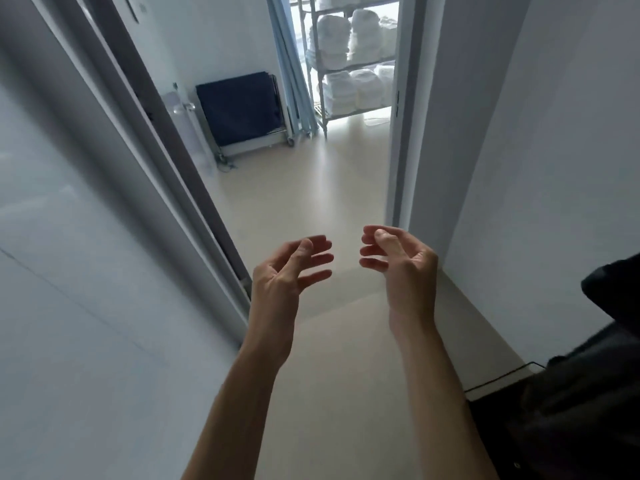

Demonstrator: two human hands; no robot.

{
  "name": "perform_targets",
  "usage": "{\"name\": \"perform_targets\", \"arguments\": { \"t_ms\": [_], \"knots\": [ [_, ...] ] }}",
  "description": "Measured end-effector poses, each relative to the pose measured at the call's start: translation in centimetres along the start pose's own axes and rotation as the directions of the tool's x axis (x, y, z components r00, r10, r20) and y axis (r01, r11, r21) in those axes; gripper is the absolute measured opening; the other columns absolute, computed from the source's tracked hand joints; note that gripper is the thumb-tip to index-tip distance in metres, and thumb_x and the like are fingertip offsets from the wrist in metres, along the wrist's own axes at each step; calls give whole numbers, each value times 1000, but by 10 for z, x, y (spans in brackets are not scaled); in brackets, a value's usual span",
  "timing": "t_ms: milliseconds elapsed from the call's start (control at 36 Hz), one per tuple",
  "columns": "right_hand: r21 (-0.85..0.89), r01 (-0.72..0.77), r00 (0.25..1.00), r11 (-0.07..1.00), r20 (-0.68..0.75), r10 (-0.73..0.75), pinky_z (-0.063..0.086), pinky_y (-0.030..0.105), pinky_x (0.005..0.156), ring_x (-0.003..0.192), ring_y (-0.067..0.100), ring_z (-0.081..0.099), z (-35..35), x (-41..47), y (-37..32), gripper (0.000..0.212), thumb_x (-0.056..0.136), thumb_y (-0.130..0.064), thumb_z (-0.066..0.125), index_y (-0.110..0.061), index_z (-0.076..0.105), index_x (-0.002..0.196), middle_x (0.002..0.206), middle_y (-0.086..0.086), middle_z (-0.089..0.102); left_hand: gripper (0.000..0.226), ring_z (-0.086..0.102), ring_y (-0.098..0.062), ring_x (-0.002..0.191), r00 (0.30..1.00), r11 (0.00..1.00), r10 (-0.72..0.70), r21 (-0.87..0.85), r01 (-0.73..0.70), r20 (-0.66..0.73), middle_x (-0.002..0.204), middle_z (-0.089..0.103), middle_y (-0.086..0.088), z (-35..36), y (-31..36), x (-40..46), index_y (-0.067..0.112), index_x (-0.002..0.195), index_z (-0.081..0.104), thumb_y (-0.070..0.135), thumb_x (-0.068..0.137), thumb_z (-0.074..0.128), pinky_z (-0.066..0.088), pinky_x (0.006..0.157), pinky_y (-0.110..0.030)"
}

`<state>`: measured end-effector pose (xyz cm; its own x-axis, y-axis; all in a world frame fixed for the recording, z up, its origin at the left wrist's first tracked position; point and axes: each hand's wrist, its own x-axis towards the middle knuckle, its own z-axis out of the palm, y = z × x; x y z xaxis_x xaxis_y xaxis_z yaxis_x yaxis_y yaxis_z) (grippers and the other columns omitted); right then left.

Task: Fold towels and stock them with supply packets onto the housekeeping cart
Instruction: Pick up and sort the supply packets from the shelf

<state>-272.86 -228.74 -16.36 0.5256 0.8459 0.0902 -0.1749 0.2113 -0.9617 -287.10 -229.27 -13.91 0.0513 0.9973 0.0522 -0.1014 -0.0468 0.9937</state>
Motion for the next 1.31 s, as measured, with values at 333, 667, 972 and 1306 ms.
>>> {"name": "perform_targets", "arguments": {
  "t_ms": [333, 667, 972, 1306],
  "knots": [
    [38, -152, 987, 988, -45, 154, 52, 23, 58, 71, 15, 69, 42, 116, 50, 20, 94, -14, 57, -15, 75, 88, 80, 1, 75, 25, 72, -25, 100, 995, 998, -36, 42, 41, -95, 105, 76, -7, -11, -21, 143, 8, 110, 70, 15, 103, 46, 57, 88, -40],
    [-112, -115, 989, 987, -107, 104, 53, 22, 57, 67, 12, 68, 155, 258, 86, 21, 96, -13, 56, -13, 75, 88, 80, -1, 75, 24, 73, -22, 99, 997, 997, -63, -47, 64, 36, 103, 77, -3, -40, -33, 345, 14, 108, 70, 18, 104, 47, 59, 87, -38],
    [-219, -40, 996, 975, -89, 21, 55, 21, 58, 65, 9, 68, 259, 392, 113, 23, 98, -15, 56, -19, 73, 84, 74, -9, 73, 24, 73, -24, 98, 997, 996, -77, -55, 77, 7, 101, 77, -5, -78, -42, 511, 11, 104, 72, 15, 103, 48, 58, 89, -42],
    [-186, -50, 997, 981, 52, 61, 55, 24, 59, 62, 9, 66, 340, 628, 168, 25, 96, -12, 56, -19, 73, 79, 71, -7, 73, 22, 72, -32, 92, 978, 995, -76, -72, 63, -196, 97, 74, -17, -52, -58, 738, 3, 101, 70, 10, 102, 49, 59, 86, -44]
  ]
}}
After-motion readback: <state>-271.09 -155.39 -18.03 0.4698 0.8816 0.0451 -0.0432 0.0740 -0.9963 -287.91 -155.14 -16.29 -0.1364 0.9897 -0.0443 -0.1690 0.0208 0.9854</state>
